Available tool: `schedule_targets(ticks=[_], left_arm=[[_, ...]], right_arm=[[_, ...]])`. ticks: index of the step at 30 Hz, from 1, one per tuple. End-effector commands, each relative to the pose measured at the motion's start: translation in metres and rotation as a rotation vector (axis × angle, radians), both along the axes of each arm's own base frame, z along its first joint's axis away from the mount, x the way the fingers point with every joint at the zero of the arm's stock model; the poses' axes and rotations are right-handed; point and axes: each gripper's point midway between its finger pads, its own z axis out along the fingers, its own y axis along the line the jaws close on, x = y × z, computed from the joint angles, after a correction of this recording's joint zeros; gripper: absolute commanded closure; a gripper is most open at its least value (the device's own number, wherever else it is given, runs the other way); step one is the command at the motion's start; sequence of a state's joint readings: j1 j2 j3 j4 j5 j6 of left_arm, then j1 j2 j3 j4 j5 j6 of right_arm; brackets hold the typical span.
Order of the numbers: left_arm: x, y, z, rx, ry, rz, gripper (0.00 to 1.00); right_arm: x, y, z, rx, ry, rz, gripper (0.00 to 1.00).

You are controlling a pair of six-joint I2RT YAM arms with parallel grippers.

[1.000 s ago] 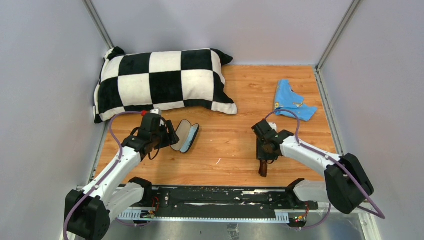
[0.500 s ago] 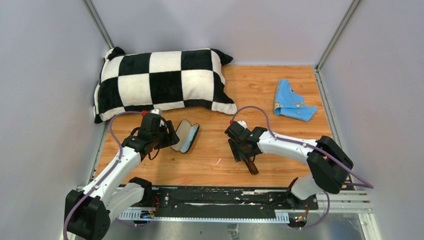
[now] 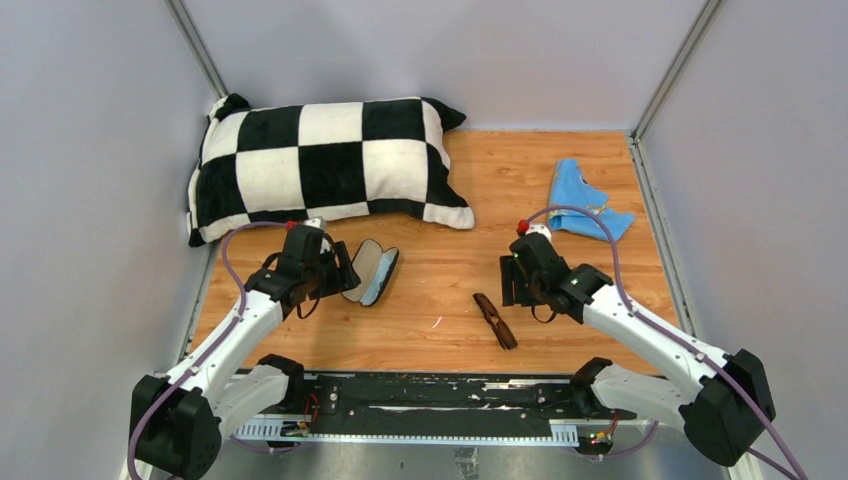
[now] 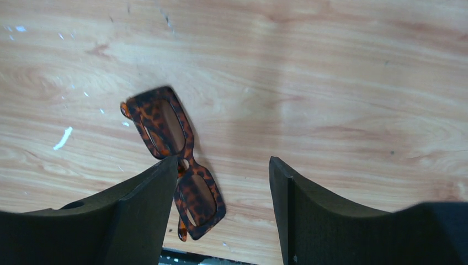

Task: Organize the sunglasses
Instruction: Pick up the sunglasses from the center of the board.

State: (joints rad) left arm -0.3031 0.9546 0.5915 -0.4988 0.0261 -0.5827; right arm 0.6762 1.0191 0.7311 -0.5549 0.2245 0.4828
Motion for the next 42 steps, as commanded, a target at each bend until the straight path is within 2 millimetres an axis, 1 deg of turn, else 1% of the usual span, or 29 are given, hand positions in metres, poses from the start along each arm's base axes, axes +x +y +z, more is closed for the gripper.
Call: schedule_targets(ticks=[1, 5, 9, 12, 15, 17, 18, 22, 25, 28, 32, 36, 42], left_arm=[[0.008, -0.005, 0.012, -0.027, -0.029, -0.012, 0.31], [0.008, -0.005, 0.012, -0.027, -0.031, -0.01, 0.32], [0.006, -0.005, 0.011, -0.029, -0.031, -0.007, 0.31], [0.006, -0.004, 0.009, -0.027, -0.027, -0.006, 0.32], [0.006, -0.004, 0.01, -0.027, -0.028, -0.003, 0.32], [0.007, -0.004, 0.01, -0.025, -0.03, -0.003, 0.32], [0.007, -0.003, 0.011, -0.024, -0.031, -0.002, 0.32], [0.007, 0.0, 0.012, -0.006, -0.034, 0.011, 0.31], [0.008, 0.003, 0.014, 0.004, -0.042, 0.019, 0.3], [0.01, 0.003, 0.017, 0.0, -0.045, 0.028, 0.3], [0.01, 0.003, 0.015, -0.002, -0.038, 0.032, 0.3], [0.008, 0.003, 0.014, 0.0, -0.033, 0.032, 0.3], [0.009, 0.003, 0.014, -0.001, -0.036, 0.032, 0.3]], right_arm=[[-0.022, -0.001, -0.028, 0.0, 0.128, 0.035, 0.34], [-0.035, 0.018, -0.039, 0.039, 0.235, 0.147, 0.36], [-0.039, 0.037, -0.035, 0.074, 0.247, 0.28, 0.37], [-0.04, 0.047, -0.031, 0.038, 0.228, 0.384, 0.39], [-0.034, 0.044, -0.034, -0.084, 0.194, 0.396, 0.42], [-0.027, 0.042, -0.037, -0.162, 0.149, 0.394, 0.5], [-0.026, 0.044, -0.038, -0.17, 0.128, 0.407, 0.51], [-0.022, 0.052, -0.039, -0.166, 0.055, 0.46, 0.46], [-0.017, 0.046, -0.041, -0.204, 0.029, 0.438, 0.43], [-0.018, 0.049, -0.045, -0.211, 0.054, 0.453, 0.43], [-0.024, 0.052, -0.06, -0.226, 0.123, 0.471, 0.44], [-0.029, 0.05, -0.072, -0.25, 0.17, 0.476, 0.43], [-0.031, 0.051, -0.08, -0.274, 0.192, 0.481, 0.39]])
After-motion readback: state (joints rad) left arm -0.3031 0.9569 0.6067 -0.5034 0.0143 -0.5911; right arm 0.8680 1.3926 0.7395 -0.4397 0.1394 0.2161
